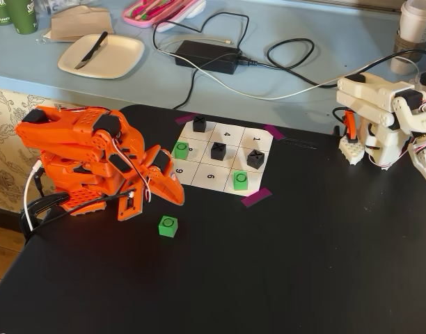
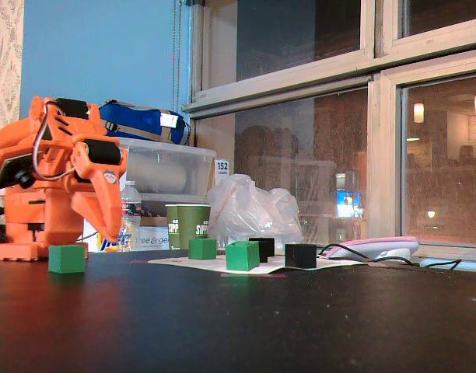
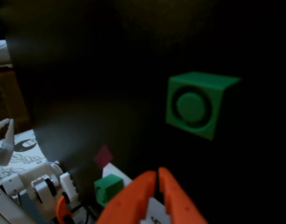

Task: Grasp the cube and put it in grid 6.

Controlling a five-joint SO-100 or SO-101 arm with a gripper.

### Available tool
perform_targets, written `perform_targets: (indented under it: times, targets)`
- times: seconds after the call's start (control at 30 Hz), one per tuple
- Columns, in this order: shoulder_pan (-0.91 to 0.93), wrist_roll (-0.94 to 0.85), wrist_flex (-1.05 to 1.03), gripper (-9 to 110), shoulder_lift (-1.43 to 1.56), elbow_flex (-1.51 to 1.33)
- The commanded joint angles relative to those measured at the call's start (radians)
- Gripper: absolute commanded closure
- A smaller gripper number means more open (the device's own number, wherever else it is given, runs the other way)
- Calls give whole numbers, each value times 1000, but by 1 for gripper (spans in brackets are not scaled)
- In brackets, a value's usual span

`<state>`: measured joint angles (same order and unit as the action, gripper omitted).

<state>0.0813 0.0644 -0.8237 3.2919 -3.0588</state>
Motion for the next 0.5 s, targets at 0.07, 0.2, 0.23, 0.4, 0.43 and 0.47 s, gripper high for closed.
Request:
perform_targets:
  times: [0.07,0.2,0.23,0.4,0.43,0.47]
  targets:
    - [-2,-3,21,101,9,-71]
    - [-2,-3,21,101,9,-71]
    - [-2,-3,21,101,9,-71]
    - [-6,-11,21,101,9,-71]
    - [-9,-14,21,101,9,-71]
    - [-9,-14,21,101,9,-71]
